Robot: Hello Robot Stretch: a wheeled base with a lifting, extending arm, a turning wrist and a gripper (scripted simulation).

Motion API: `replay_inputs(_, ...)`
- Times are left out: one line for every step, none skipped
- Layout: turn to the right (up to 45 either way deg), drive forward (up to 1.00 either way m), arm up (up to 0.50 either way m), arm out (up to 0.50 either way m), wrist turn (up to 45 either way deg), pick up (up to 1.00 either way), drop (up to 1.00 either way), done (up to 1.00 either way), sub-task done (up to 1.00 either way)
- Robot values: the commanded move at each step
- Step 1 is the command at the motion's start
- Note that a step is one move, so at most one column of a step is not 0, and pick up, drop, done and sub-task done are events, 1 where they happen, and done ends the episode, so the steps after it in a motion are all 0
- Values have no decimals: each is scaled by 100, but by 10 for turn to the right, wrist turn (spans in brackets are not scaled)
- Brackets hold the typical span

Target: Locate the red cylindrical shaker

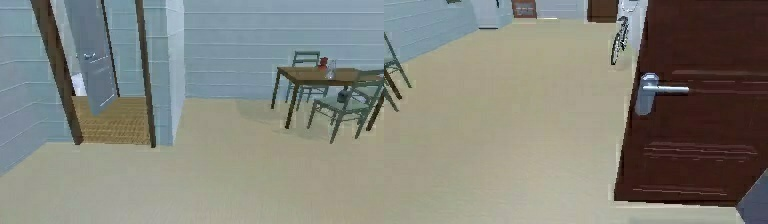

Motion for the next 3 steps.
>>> replay_inputs(450, 0, 0, 0, 0, 0, 0, 0, 0)
replay_inputs(90, 0, 0, 0, 0, 0, 0, 0, 0)
replay_inputs(0, 100, 0, 0, 0, 0, 0, 0, 0)
